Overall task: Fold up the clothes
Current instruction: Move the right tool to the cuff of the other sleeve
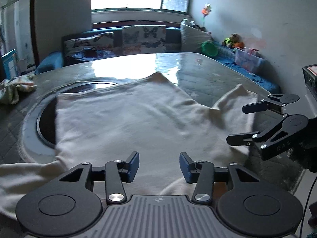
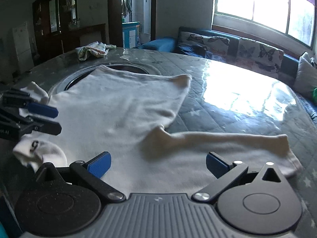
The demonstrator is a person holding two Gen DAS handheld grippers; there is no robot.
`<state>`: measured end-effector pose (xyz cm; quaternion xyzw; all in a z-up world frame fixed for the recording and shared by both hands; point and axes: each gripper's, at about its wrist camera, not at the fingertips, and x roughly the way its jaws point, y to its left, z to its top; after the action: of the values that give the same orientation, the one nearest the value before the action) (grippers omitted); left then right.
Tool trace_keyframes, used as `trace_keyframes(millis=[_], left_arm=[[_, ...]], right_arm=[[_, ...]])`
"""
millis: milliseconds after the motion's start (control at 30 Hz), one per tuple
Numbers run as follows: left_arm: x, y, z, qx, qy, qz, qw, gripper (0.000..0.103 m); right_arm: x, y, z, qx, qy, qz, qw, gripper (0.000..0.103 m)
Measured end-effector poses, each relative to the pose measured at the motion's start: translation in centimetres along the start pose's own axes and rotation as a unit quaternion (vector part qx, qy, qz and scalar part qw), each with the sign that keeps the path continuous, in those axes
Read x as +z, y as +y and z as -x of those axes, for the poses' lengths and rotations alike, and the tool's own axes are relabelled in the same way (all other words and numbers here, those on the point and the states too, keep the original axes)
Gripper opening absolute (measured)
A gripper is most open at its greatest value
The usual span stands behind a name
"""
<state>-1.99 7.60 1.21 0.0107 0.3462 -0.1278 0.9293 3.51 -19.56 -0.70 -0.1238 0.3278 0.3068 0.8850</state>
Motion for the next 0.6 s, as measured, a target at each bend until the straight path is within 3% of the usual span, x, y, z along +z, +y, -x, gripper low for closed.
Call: trace_keyframes(millis=[333, 600], left_arm=[[-0.6, -2.3, -0.8, -0.016, 0.012, -0.043, 0.9989, 0.056], [0.6, -3.3, -0.9, -0.019, -0.002, -0.053, 0.9984, 0.06]], right_arm=[[-1.5, -0.5, 1.2, -0.018, 0.003, -0.011, 1.0, 0.103], [-1.1, -5.5, 2.9, -0.074, -0.017, -0.089, 0.993, 0.103]])
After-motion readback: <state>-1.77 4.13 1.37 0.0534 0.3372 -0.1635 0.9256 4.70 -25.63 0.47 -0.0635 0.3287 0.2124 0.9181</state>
